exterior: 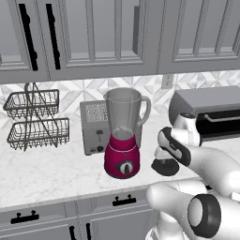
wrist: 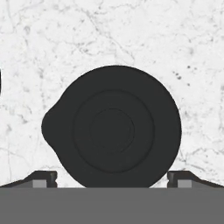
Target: Close the lid blender by securely placing the lid on top.
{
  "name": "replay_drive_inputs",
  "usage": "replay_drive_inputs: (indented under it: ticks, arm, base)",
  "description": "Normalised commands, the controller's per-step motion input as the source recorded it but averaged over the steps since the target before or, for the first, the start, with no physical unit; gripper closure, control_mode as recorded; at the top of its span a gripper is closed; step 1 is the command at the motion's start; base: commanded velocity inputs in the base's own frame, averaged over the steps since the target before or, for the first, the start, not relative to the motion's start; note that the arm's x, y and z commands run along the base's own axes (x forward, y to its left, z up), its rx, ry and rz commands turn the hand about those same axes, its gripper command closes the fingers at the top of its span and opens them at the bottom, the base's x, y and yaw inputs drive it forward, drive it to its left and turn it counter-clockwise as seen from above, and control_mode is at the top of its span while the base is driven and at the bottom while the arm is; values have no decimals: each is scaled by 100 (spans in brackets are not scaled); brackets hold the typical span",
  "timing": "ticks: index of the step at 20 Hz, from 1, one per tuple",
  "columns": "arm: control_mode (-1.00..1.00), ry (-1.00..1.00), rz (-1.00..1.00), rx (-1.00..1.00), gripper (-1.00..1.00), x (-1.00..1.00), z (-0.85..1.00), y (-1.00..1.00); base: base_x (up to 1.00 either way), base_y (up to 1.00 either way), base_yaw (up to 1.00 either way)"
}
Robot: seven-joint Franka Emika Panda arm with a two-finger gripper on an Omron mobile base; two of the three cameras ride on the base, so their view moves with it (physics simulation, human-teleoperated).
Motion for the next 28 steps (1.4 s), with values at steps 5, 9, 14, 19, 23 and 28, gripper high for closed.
replay_drive_inputs:
  ticks: [5,9,14,19,23,28]
  arm:
    - [-100,0,-2,0,-100,-2,-14,0]
    - [-100,2,-3,0,-100,1,-25,2]
    - [-100,1,-4,0,-100,10,-35,0]
    - [-100,0,-5,0,-100,26,-18,0]
    - [-100,0,-5,0,-100,28,-9,0]
    - [-100,0,-4,0,-100,6,-44,4]
  base:
    - [0,0,0]
    - [0,0,0]
    - [0,0,0]
    - [0,0,0]
    - [0,0,0]
    - [0,0,0]
